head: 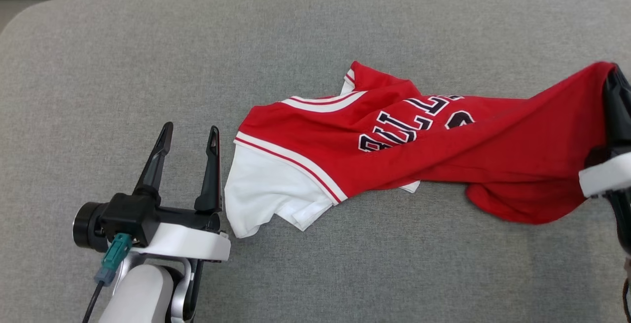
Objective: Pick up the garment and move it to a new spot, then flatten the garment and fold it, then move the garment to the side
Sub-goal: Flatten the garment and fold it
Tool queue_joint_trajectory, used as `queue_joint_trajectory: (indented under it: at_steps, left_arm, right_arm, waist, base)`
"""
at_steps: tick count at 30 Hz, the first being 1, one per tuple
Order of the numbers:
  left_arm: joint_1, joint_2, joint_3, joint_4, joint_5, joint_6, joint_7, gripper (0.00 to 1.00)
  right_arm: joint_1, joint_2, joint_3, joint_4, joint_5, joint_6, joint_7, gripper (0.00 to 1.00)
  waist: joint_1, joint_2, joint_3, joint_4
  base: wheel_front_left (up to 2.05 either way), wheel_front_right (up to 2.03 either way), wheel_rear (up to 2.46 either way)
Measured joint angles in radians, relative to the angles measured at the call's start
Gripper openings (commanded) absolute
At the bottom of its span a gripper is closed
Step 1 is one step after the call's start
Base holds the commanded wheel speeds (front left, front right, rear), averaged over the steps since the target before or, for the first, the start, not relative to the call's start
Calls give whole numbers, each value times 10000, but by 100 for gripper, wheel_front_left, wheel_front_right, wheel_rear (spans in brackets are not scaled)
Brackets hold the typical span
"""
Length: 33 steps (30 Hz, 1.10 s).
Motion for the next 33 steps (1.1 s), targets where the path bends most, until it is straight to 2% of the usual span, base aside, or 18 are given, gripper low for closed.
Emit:
queue_joint_trajectory:
  at_steps: [4,5,6,7,13,20,28,33]
  left_arm:
    - [-287,-71,-10,19,2,-67,0,100]
    - [-351,-98,-36,54,13,-77,0,100]
    - [-407,-134,-42,69,15,-92,-2,100]
    - [-445,-171,-52,98,17,-136,-2,100]
    - [-529,-209,54,186,33,-176,-2,100]
    - [-208,-58,228,242,96,-176,-2,100]
    - [438,127,301,293,52,-142,0,100]
    - [874,276,291,240,-4,-75,150,100]
  right_arm:
    - [-1123,-326,408,1198,198,0,-105,0]
    - [-1333,-384,529,1528,297,-2,-104,19]
    - [-1494,-416,635,1801,366,-2,-165,53]
    - [-1620,-445,771,2002,416,-2,-265,100]
    - [-1718,-497,1085,2477,612,-2,-1103,100]
    - [-335,-366,813,1323,184,-2,-1919,100]
    - [1599,516,673,-748,-579,0,-1499,100]
    - [2702,1080,757,-1482,-652,0,-1037,100]
  waist:
    - [0,0,480,161]
    - [0,0,580,203]
    - [0,0,669,245]
    - [0,0,737,287]
    - [0,0,732,234]
    - [0,0,216,-72]
    - [0,0,-613,-373]
    - [0,0,-1075,-486]
  base:
    - [0,0,0]
    - [0,0,0]
    - [0,0,0]
    - [0,0,0]
    - [0,0,0]
    - [0,0,0]
    - [0,0,0]
    - [0,0,0]
